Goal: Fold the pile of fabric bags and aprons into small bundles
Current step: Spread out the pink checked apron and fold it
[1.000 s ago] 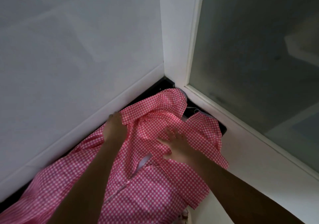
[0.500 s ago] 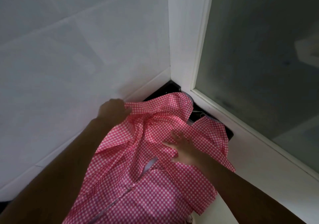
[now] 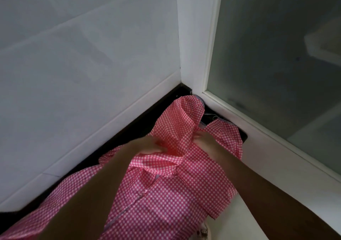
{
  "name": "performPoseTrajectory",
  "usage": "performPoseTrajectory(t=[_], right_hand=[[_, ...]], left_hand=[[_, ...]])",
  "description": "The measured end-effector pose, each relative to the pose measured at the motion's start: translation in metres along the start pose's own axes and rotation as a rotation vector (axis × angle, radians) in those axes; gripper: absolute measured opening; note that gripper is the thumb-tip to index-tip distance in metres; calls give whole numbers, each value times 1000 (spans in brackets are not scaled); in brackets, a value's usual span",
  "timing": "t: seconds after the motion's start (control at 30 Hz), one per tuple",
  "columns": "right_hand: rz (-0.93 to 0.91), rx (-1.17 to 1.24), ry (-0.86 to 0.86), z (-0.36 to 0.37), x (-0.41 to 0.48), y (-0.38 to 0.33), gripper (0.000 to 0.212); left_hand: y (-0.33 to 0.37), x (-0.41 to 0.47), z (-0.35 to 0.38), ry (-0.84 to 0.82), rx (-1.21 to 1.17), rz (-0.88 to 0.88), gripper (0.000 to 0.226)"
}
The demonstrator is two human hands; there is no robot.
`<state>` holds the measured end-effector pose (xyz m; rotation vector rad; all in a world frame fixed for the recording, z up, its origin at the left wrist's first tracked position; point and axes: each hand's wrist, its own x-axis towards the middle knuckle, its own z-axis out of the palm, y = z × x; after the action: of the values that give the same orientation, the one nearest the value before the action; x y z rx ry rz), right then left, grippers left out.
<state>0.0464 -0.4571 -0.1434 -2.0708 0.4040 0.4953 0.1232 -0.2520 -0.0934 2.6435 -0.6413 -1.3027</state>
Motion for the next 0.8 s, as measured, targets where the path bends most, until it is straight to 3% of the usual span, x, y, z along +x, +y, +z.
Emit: performPoseTrajectory(t=[0.07,0.13,0.2,0.3,0.4,0.47,0.57,0.7,0.8], right_hand=[[152,247,138,-3,-5,-2,28],[285,499,154,3,-26,-7,50],[337,601,39,11,-49,-14,64],[389,699,-128,26,-76,-18,64],[323,535,-58,36,-92,-2,49],[227,387,79,32,-103,12,32],[165,202,110,28,-118,26,30],[130,183,35,31,-121,32,36],[138,152,1,34,-122,34,43]], left_hand=[[-12,8,20,14,15,-7,56],[-15,10,30,105,-26,1,64],[-11,4,31,137,-82,8,83],[-15,-18,25,86,-125,153,108],[-42,-43,22,144,-95,156,94],[-66,-48,27,250,129,61,76],[-89,-49,37,352,338,-53,16],[-65,-78,30,445,77,-81,31],[-33,-97,14,257,-30,23,27]])
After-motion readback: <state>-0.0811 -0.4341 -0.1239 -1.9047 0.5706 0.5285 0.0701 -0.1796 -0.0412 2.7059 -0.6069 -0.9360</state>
